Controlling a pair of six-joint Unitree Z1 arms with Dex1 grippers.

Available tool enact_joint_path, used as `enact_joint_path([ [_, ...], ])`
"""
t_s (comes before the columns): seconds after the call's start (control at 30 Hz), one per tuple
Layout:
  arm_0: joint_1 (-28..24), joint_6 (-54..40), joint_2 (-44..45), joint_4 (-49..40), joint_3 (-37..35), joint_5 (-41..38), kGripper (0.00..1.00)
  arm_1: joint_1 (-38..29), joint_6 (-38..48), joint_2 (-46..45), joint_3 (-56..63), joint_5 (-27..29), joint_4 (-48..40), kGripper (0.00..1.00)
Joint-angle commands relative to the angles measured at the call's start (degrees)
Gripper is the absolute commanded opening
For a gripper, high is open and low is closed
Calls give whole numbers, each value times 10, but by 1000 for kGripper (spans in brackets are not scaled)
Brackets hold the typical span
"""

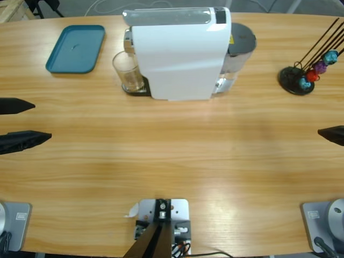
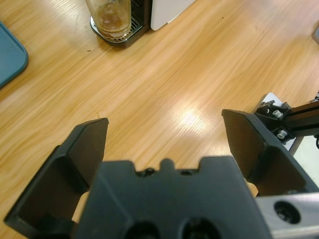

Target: Pour coffee

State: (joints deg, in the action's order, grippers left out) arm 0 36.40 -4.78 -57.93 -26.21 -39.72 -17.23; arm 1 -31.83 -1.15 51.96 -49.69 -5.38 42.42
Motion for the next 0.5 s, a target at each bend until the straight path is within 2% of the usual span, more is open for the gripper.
enact_joint_path([
  [0.03, 3, -13, -2, 19, 25, 6, 1000, 10, 17, -39, 24, 16, -5, 1000],
  [0.5, 9, 3, -6, 28, 29, 12, 1000, 10, 18, -17, 20, 14, -5, 1000],
])
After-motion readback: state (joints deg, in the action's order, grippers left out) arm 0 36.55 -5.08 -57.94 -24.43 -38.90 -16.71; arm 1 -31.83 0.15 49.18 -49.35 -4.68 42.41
